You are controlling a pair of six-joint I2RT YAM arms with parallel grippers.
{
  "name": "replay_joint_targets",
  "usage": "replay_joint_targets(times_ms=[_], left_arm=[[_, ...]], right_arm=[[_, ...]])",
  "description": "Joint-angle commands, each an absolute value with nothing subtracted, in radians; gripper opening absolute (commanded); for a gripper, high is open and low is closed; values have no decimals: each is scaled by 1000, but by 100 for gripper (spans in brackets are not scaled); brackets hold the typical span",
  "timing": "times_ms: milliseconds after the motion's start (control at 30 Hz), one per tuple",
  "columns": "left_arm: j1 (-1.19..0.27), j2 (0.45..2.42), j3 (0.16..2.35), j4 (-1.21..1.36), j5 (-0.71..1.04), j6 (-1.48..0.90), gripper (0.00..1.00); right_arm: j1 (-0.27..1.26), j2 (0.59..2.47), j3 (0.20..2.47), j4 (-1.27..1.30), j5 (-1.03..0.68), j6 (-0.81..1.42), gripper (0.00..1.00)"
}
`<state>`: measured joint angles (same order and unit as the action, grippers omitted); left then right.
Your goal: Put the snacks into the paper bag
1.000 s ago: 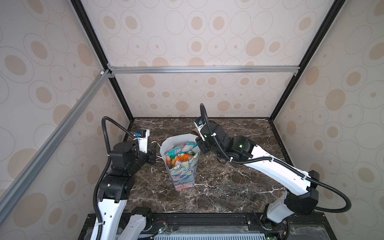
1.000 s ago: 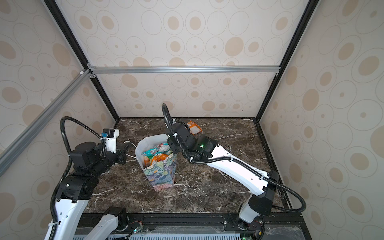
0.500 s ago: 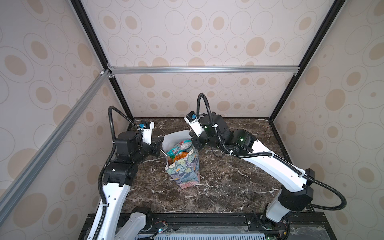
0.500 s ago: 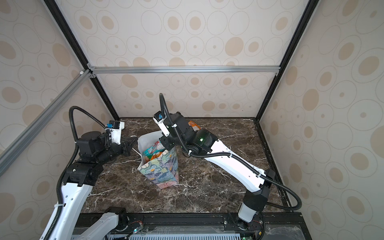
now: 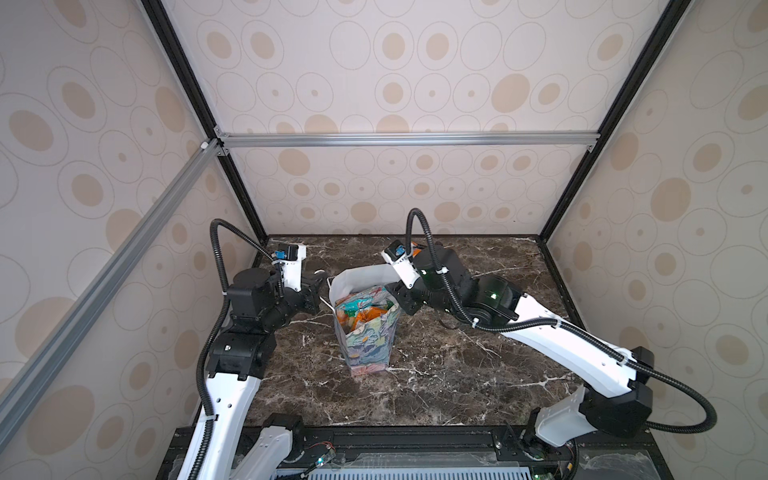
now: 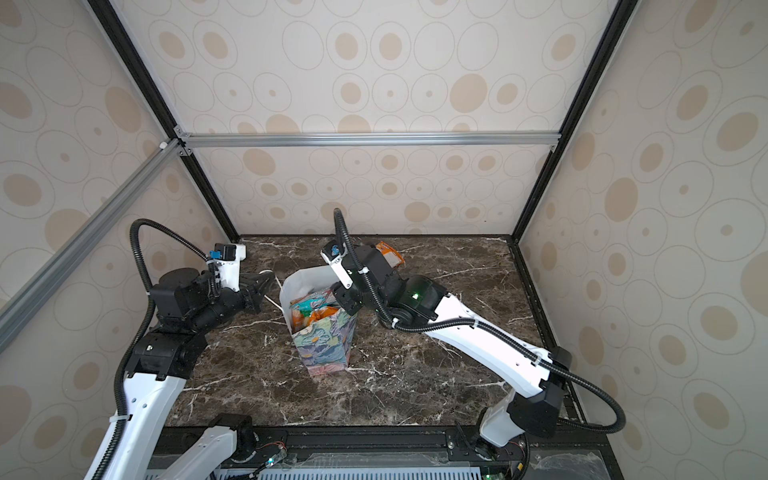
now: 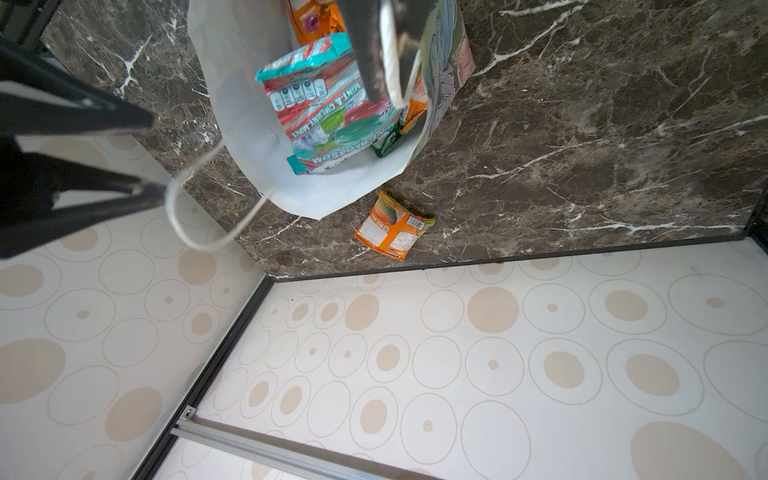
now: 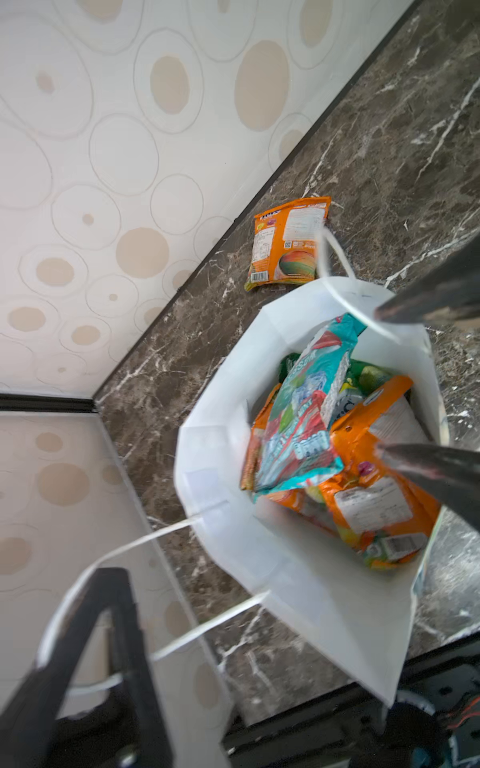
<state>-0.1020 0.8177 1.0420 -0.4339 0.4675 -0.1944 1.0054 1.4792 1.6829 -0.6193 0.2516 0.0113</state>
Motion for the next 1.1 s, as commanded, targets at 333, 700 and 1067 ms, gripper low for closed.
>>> replay_joint_targets(times_ms=[333,700,1067], left_arm=[[-104,796,1042,-385,361,-95,0],[-104,774,1044,-413,345,-124,0],[-104,744,1034,-459,321,-121,0]], right_arm=[[1171,1631,2085,-782,309,-88,34],[1111,2093,2627,-1214,293,-4,21],[1083,2152,2556,-1263,296,-9,16]])
